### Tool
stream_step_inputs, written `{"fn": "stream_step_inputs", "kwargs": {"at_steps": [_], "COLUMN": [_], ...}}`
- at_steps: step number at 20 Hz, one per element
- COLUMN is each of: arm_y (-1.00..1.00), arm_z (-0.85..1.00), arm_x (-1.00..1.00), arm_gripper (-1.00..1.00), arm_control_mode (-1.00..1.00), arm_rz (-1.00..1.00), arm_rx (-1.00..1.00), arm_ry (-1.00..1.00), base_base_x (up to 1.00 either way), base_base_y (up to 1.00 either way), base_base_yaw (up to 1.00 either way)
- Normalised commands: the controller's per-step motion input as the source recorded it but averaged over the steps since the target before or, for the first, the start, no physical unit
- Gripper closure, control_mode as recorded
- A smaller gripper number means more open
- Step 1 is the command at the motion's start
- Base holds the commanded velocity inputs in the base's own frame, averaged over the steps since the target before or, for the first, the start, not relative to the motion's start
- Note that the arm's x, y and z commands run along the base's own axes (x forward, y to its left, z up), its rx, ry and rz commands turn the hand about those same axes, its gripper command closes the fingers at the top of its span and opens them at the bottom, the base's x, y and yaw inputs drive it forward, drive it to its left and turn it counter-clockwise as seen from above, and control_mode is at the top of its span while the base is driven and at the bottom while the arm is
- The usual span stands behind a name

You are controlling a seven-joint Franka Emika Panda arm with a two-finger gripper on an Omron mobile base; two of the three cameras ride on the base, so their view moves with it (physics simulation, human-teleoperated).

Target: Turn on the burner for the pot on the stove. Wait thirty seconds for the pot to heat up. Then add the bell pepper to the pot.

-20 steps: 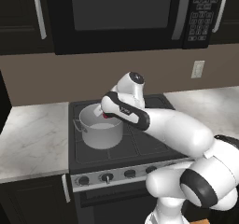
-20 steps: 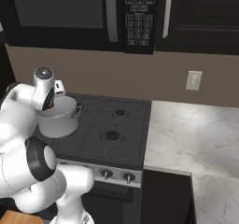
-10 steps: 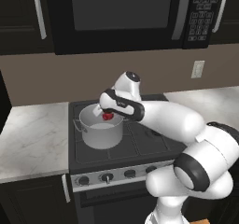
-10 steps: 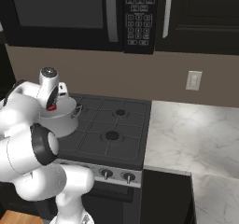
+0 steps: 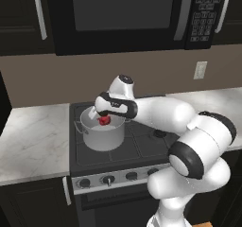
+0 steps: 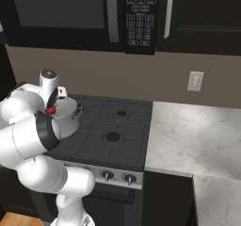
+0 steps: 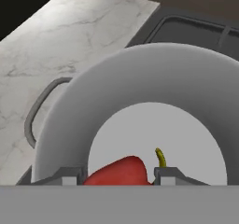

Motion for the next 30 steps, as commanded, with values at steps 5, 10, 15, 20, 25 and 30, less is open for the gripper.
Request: {"fn": "stream_step_inputs", "kwargs": {"at_steps": [5, 10, 15, 20, 25, 30], "arm_y": [0.01, 0.00, 0.00, 0.00, 0.00, 0.00], "arm_z": [-0.23, -0.26, -0.26, -0.18, -0.15, -0.02], "arm_x": [0.23, 0.08, 0.00, 0.00, 0.00, 0.00], "arm_gripper": [1.00, 1.00, 1.00, 1.00, -1.00, -1.00], "arm_control_mode": [-1.00, -1.00, -1.00, -1.00, -1.00, -1.00], "arm_rz": [-0.09, -0.07, -0.06, -0.06, -0.05, -0.04], "arm_rx": [0.00, 0.00, 0.00, 0.00, 0.00, 0.00], "arm_ry": [0.08, 0.03, 0.00, 0.00, 0.00, 0.00], "base_base_x": [0.00, 0.00, 0.00, 0.00, 0.00, 0.00], "base_base_y": [0.00, 0.00, 0.00, 0.00, 0.00, 0.00], "base_base_yaw": [0.00, 0.00, 0.00, 0.00, 0.00, 0.00]}}
